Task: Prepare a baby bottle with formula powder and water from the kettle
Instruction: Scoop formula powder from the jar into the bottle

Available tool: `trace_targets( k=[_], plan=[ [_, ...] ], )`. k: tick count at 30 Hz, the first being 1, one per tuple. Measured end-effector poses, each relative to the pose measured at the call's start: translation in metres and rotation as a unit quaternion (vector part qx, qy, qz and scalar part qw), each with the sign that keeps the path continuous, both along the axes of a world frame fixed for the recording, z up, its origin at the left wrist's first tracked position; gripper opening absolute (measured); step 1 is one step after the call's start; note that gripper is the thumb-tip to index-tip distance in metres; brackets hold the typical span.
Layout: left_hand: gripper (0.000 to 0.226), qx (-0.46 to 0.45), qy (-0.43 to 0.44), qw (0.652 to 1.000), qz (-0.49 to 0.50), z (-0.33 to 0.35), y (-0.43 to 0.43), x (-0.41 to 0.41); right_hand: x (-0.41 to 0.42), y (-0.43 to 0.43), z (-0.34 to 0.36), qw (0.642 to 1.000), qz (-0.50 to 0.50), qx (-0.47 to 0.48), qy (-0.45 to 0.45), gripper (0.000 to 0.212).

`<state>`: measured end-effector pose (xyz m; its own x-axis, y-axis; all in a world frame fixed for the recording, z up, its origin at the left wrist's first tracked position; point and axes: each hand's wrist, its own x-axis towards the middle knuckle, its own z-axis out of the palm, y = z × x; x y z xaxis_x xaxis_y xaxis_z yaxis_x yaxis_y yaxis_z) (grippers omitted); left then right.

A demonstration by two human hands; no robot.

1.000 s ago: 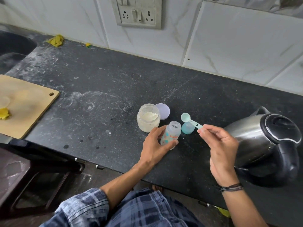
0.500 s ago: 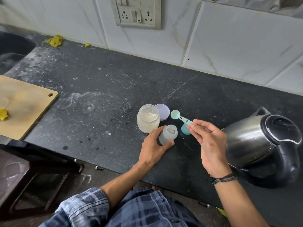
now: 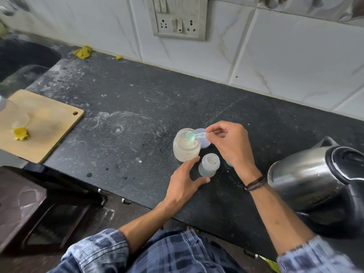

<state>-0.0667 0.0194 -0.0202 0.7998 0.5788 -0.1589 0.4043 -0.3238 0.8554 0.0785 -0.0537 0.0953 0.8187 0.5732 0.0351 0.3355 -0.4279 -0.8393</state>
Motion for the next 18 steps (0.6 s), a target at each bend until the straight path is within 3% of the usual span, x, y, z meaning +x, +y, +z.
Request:
trace_targets(
  k=[8,18],
  plan=[
    [0.055,0.021,-0.015,0.999,0.021,-0.001,0.008,-0.013,-0.003,0.037,-0.006,0.978,0.086,-0.131,-0.134,0.014],
    [0.052,0.027,-0.027,0.999,0.019,0.000,0.010,-0.013,-0.002,0.055,-0.013,0.967,0.126,-0.155,-0.157,0.018]
  ],
)
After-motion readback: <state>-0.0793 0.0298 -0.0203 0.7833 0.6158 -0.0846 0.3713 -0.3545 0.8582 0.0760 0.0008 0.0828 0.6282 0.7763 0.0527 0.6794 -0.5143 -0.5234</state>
